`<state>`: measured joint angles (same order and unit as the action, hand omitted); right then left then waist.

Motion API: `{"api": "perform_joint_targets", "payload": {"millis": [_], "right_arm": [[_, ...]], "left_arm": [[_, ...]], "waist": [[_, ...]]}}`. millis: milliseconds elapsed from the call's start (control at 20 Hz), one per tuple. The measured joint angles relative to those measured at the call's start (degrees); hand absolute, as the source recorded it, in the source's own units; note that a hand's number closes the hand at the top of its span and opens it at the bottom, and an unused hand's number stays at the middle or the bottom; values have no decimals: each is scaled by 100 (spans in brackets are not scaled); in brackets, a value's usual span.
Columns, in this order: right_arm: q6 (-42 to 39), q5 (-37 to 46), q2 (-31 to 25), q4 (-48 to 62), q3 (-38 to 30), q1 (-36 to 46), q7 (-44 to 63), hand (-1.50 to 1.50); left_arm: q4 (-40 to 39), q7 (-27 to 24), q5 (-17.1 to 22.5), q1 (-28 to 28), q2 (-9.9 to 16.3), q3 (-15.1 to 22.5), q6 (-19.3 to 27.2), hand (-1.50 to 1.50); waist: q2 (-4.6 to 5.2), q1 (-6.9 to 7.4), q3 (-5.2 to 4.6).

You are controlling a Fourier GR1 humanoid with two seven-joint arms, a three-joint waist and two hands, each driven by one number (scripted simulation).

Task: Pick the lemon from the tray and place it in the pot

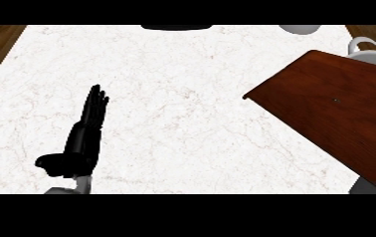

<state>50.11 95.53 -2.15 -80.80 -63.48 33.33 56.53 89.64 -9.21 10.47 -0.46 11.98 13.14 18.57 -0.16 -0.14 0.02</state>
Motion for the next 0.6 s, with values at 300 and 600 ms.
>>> {"api": "perform_joint_targets", "payload": {"millis": [300, 600], "right_arm": [[291, -200, 174, -814, 774, -1022, 433, -150], [458, -357, 217, -1501, 1649, -2244, 629, -150]], "left_arm": [[83, 53, -33, 12, 4, -33, -56, 0], [167, 145, -103, -2, -12, -72, -53, 0]], "waist": [[-5, 39, -3], [-2, 35, -2]]}}
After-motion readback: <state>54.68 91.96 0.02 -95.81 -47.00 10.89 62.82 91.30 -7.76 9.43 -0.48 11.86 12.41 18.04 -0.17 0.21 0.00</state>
